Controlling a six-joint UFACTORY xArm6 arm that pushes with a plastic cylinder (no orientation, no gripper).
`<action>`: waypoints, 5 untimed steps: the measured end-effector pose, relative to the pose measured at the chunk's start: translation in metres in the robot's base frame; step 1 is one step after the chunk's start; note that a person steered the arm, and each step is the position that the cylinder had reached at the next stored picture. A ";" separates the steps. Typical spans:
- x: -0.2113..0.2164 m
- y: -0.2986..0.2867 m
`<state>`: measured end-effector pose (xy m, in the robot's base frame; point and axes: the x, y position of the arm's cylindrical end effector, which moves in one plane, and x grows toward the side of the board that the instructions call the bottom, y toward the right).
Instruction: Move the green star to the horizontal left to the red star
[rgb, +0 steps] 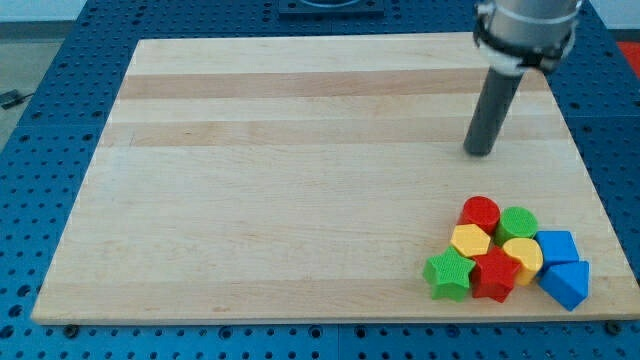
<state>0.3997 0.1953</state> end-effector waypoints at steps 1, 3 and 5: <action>0.010 0.150; 0.086 0.149; 0.217 0.140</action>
<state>0.6164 0.3351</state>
